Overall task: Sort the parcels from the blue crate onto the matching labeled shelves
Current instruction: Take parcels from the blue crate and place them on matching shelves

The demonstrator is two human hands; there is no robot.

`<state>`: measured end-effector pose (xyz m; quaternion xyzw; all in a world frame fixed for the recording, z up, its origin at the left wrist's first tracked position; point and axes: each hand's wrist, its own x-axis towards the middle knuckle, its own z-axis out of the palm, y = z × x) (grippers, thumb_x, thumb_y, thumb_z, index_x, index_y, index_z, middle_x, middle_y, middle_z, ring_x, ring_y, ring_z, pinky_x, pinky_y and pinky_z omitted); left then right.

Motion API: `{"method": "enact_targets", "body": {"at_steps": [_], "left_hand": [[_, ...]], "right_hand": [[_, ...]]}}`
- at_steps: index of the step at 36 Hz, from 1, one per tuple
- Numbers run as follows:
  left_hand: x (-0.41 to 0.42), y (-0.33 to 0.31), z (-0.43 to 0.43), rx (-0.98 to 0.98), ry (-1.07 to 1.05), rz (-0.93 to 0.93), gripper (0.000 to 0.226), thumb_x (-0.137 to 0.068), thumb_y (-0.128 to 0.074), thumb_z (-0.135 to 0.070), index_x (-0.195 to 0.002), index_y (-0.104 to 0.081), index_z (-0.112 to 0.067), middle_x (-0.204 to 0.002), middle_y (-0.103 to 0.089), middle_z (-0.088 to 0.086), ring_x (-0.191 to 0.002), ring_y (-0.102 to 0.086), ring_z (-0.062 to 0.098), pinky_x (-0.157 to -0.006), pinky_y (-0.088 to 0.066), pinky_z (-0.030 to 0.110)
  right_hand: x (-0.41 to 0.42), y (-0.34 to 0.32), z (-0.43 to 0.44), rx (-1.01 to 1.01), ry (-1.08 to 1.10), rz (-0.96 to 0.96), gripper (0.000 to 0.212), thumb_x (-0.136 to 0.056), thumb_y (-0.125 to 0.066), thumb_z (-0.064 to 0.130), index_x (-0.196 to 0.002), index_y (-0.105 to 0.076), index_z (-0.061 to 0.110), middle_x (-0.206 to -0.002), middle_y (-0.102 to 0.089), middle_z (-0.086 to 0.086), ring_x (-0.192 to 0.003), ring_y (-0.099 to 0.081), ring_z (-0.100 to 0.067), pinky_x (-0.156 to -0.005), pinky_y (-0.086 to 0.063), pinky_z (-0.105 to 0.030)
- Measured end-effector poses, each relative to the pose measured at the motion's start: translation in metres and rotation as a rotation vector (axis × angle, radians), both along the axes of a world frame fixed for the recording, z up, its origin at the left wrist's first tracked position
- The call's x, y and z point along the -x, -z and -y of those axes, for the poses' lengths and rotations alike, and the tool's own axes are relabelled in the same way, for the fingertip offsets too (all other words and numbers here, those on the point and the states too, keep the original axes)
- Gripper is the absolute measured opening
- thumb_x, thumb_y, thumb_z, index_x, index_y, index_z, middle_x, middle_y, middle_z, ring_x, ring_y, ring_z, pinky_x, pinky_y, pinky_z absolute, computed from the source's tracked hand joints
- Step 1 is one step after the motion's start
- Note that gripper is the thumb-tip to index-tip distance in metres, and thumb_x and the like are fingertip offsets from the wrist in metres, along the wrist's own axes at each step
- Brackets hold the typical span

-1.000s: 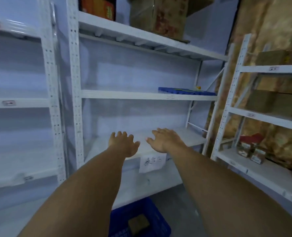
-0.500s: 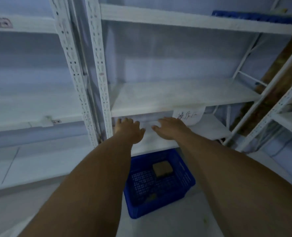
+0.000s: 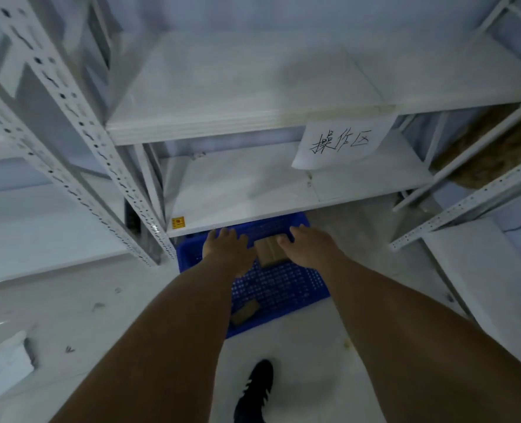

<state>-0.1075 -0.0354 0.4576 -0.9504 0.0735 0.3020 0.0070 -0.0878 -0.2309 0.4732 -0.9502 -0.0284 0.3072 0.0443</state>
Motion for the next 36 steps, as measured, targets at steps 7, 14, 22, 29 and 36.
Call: {"method": "enact_targets", "body": {"at_steps": [7,14,22,29,36], "left_hand": [[-0.062,0.105,0.047,0.030,-0.016,-0.127,0.063,-0.110,-0.019,-0.050,-0.163,-0.014,-0.017,-0.170,-0.010,0.011,-0.157,-0.008,0.033,-0.127,-0.008,0.051],[-0.093,0.213,0.045,0.051,-0.021,-0.299,0.050,-0.112,-0.025,-0.034,-0.162,-0.019,-0.027,-0.167,-0.020,0.014,-0.151,-0.024,0.039,-0.123,-0.023,0.054],[-0.120,0.340,0.044,0.164,-0.229,-0.272,0.064,-0.110,-0.019,-0.050,-0.159,-0.026,-0.011,-0.168,-0.020,0.011,-0.156,-0.014,0.031,-0.126,-0.015,0.047],[-0.135,0.434,0.070,0.130,-0.225,-0.324,0.069,-0.108,-0.016,-0.055,-0.160,-0.023,-0.010,-0.168,-0.019,0.012,-0.154,-0.017,0.032,-0.126,-0.016,0.047],[-0.177,0.546,0.112,0.300,-0.662,-0.479,0.073,-0.106,-0.025,-0.058,-0.163,-0.008,-0.015,-0.171,-0.005,0.008,-0.156,-0.013,0.033,-0.121,-0.028,0.050]], "right_hand": [[-0.060,0.122,0.040,-0.049,0.090,-0.124,0.071,-0.102,-0.018,0.059,-0.161,-0.032,0.022,-0.167,-0.027,-0.012,-0.152,-0.027,-0.033,-0.124,-0.022,-0.048],[-0.083,0.220,0.048,-0.157,0.193,-0.245,0.071,-0.107,-0.028,0.060,-0.162,-0.026,0.015,-0.165,-0.032,-0.011,-0.148,-0.036,-0.034,-0.121,-0.031,-0.049],[-0.123,0.327,0.074,-0.096,0.281,-0.283,0.075,-0.106,-0.027,0.063,-0.164,-0.022,0.015,-0.169,-0.024,-0.010,-0.152,-0.030,-0.031,-0.124,-0.026,-0.047],[-0.141,0.419,0.093,0.130,-0.084,-0.280,0.070,-0.110,-0.022,0.054,-0.164,-0.020,0.010,-0.170,-0.019,-0.011,-0.155,-0.020,-0.031,-0.127,-0.017,-0.047],[-0.183,0.535,0.106,0.078,-0.032,-0.298,0.063,-0.108,-0.036,0.049,-0.158,-0.029,0.011,-0.158,-0.041,-0.015,-0.138,-0.045,-0.035,-0.114,-0.040,-0.047]]}}
